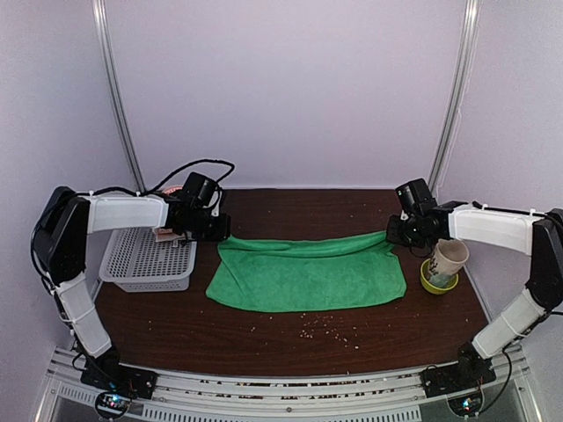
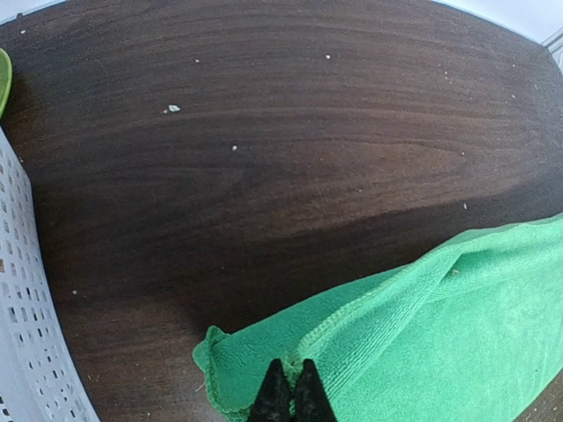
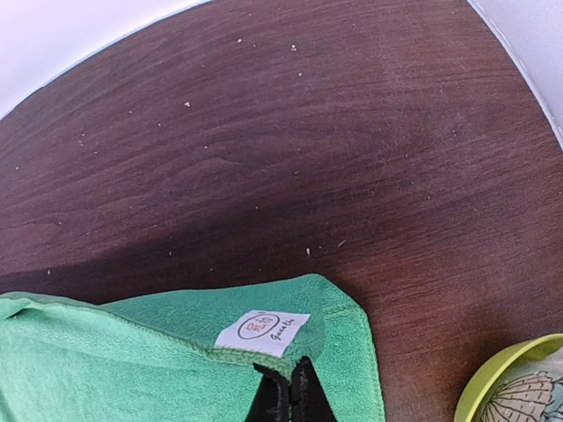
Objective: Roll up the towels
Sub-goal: Fold the towel at the center of the board.
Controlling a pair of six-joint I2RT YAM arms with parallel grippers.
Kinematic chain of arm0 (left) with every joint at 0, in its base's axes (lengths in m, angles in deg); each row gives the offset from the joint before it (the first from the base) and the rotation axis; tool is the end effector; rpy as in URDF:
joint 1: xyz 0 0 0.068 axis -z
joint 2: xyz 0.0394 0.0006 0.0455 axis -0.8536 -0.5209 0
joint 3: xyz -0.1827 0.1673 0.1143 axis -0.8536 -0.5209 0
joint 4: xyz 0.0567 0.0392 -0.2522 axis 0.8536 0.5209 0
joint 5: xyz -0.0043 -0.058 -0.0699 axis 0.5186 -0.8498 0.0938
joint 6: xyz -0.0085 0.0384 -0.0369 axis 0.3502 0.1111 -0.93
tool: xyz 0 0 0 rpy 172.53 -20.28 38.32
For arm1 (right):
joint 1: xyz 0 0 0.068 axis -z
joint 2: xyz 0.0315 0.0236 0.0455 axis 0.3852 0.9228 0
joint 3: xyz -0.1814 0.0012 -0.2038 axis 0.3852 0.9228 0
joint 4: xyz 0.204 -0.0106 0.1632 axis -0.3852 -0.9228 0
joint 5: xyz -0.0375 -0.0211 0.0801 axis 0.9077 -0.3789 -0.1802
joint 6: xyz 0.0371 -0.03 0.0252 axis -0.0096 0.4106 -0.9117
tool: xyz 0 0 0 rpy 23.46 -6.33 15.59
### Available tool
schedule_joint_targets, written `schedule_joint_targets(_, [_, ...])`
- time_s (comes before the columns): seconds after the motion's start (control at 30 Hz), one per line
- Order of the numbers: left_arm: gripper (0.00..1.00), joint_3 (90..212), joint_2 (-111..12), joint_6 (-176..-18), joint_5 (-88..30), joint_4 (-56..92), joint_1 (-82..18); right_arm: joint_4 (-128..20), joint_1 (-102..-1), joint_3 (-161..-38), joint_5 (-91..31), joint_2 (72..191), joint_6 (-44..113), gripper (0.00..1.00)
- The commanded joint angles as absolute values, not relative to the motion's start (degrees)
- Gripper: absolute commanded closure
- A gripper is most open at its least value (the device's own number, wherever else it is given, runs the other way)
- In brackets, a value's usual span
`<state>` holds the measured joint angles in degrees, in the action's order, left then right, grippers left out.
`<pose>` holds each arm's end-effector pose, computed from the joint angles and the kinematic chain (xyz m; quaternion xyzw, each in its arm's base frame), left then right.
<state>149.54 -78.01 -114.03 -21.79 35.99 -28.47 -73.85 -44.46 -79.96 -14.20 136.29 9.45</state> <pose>0.3389 -0.1973 0.2036 0.0151 0.9368 -0.1778 0.3010 0.2918 0.1115 0.2228 0.1076 0.9333 0.0953 0.3292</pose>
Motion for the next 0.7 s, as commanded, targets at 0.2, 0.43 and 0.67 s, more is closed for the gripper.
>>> schedule_joint_targets(0.2, [1.00, 143.4, -71.1, -115.4, -21.2, 32.5, -25.6, -75.8, -45.7, -74.2, -14.7, 128.6, 6.4, 1.00])
schedule_joint_targets(0.43, [1.00, 137.5, -64.9, -117.4, -20.6, 29.7, -25.3, -73.9, -45.7, -69.3, -14.4, 122.2, 4.3, 1.00])
schedule_joint_targets(0.67, [1.00, 134.7, -60.0, -118.0, -22.1, 22.2, -25.2, -67.3, -45.7, -67.1, -13.9, 115.7, 4.7, 1.00])
